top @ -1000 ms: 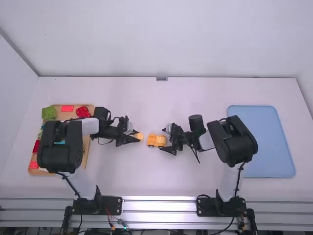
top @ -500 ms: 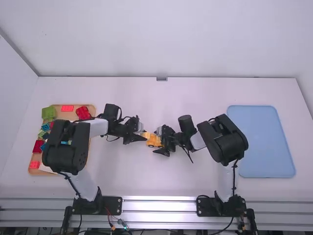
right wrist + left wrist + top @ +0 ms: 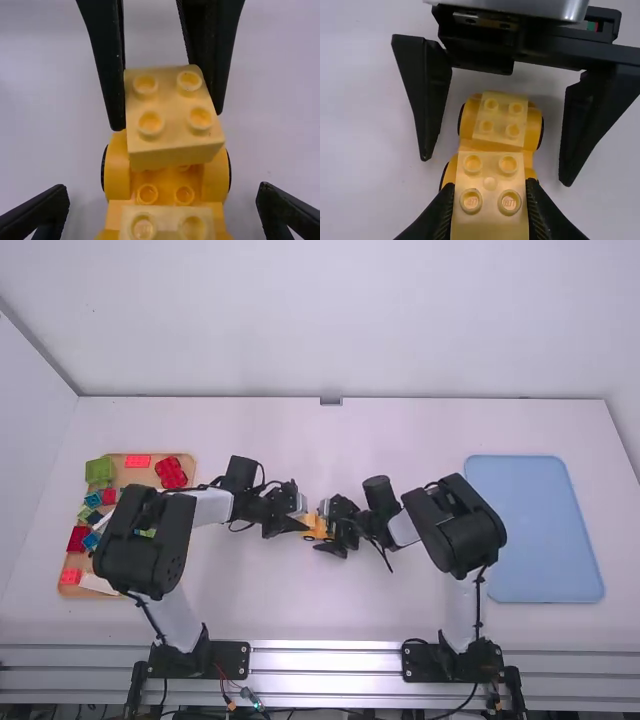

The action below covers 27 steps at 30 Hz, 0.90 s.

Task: Assemble lego blocks to make yellow taxi

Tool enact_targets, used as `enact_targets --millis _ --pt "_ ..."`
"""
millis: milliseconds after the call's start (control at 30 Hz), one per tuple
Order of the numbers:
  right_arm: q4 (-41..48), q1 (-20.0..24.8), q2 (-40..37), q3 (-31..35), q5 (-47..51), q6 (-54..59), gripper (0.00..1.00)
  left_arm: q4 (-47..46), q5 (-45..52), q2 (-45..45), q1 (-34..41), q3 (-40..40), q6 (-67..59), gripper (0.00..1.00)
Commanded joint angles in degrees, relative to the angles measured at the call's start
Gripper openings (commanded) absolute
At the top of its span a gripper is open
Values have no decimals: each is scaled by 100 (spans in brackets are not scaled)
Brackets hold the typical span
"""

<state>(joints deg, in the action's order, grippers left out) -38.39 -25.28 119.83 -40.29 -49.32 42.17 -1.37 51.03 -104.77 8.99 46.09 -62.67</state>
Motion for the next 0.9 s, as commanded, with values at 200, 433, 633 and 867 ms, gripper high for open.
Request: enact_targets --millis 200,433,633,867 --pt "208 17 90 -90 -2 223 81 98 249 -68 39 -42 -31 2" --pt "273 101 94 -94 13 221 85 0 518 -68 42 -42 -299 2" --pt "142 201 184 -105 -210 306 86 28 527 -68 55 -42 -310 2" --pt "-184 365 774 -361 -1051 162 85 -24 503 -68 72 -39 -315 2"
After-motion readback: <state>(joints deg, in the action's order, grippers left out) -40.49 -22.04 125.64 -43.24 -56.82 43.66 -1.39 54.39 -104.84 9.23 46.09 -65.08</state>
